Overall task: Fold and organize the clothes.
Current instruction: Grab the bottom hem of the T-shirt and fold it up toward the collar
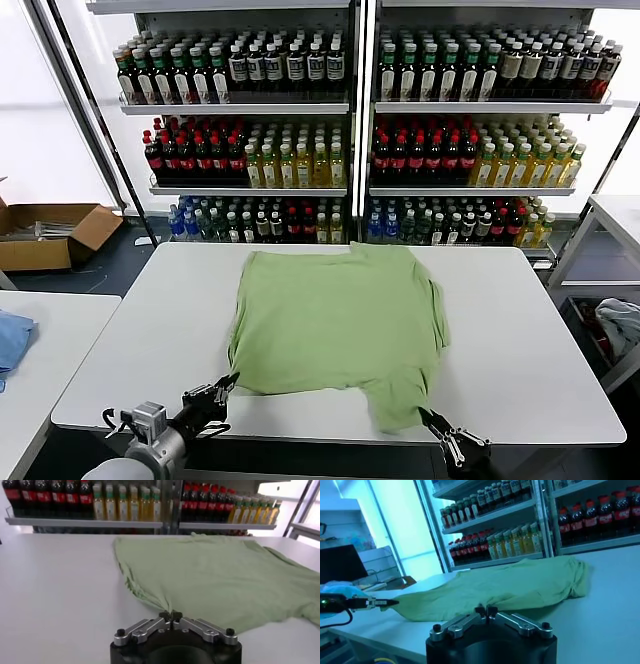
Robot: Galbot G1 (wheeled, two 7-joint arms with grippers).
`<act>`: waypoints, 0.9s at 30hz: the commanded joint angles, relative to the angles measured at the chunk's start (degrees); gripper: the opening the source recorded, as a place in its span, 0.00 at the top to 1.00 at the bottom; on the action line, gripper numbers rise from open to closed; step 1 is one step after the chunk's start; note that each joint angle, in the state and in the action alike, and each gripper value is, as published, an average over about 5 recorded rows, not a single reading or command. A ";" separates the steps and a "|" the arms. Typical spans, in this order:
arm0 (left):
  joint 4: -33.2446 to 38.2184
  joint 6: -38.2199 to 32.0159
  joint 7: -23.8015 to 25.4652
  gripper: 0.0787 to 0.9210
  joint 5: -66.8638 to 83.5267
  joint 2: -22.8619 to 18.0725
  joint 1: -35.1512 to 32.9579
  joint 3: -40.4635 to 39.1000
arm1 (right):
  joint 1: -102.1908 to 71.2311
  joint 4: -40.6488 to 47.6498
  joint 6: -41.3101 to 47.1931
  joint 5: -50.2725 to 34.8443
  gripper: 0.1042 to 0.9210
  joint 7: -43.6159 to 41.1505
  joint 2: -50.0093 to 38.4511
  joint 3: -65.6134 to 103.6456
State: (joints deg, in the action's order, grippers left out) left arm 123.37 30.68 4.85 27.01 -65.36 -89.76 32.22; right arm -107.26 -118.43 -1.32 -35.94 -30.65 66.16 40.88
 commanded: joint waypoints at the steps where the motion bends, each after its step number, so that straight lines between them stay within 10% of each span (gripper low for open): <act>1: 10.44 0.02 -0.17 0.99 0.71 -3.24 -12.32 7.21 | -7.50 -1.54 -3.72 -7.51 0.99 -3.60 0.41 4.99; 27: -16.42 0.60 -2.61 0.99 16.83 8.83 24.54 -5.12 | 40.65 20.58 1.97 -11.83 0.99 7.23 -3.25 -12.54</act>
State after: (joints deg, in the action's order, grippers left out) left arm 121.13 30.78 3.02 38.46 -60.68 -82.70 33.42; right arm -86.29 -108.75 0.04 -50.76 -27.36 64.08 36.87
